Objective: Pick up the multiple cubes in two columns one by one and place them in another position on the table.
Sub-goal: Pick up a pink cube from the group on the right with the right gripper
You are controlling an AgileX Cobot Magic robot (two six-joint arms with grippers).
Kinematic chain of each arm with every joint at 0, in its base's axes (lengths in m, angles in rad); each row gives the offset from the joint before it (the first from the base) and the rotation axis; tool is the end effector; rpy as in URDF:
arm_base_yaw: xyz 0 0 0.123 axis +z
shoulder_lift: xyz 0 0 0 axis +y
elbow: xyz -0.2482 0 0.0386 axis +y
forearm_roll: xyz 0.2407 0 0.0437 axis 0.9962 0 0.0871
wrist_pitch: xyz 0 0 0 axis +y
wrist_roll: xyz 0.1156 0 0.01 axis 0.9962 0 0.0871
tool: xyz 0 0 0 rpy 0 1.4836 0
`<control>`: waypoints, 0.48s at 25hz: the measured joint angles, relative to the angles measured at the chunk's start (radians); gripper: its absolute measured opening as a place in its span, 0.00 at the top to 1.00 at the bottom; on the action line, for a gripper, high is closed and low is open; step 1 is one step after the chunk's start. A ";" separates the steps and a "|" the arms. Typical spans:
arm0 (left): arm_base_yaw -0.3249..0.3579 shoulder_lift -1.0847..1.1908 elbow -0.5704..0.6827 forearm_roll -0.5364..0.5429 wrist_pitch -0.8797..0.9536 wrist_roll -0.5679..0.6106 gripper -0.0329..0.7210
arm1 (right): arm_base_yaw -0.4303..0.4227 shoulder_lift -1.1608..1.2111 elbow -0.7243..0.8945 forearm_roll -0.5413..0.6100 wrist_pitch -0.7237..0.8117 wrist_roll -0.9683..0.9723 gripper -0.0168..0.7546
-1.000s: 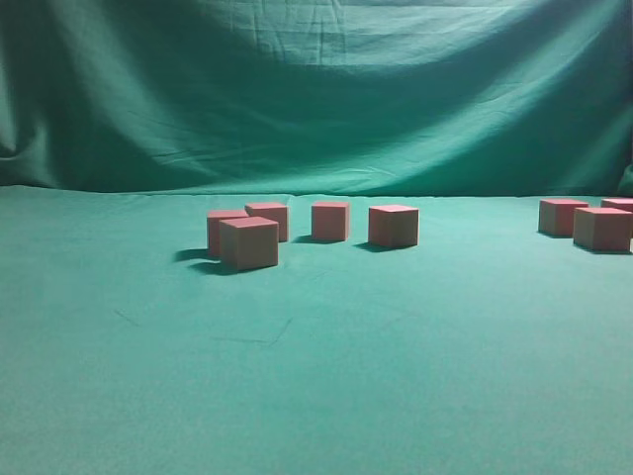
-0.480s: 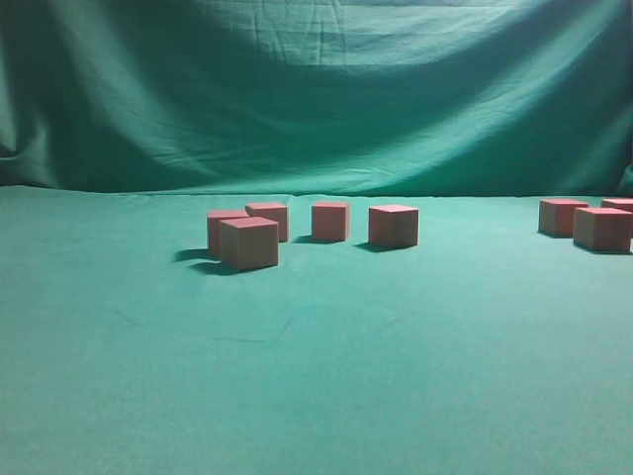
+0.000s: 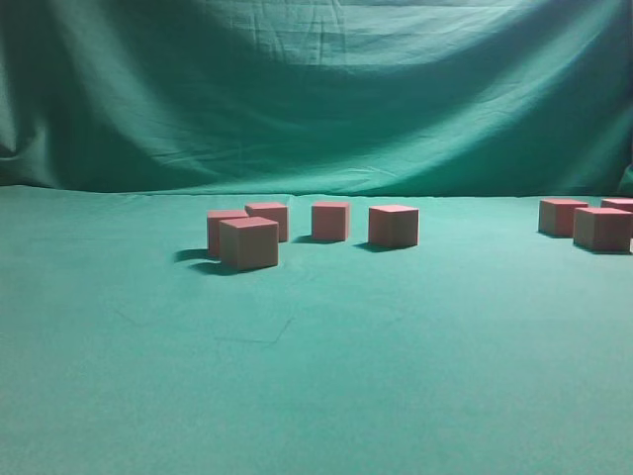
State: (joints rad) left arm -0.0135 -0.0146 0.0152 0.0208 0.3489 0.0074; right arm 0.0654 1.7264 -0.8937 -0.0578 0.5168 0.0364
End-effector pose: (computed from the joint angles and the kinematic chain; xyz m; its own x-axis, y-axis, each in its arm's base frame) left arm 0.1040 -0.0006 0.1713 -0.2589 0.0304 -0.9654 0.0136 0.9995 0.0279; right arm 0.3056 0.0167 0.1031 -0.9497 -0.0761 -0.3039 -0.0698 0.9971 -0.0314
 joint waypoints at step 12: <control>0.000 0.000 0.000 0.000 0.000 0.000 0.96 | 0.088 -0.144 -0.082 0.080 0.219 -0.009 0.65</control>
State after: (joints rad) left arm -0.0135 -0.0146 0.0152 0.0208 0.3489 0.0074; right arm 0.1536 1.5821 -0.9754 0.0220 0.7355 0.0277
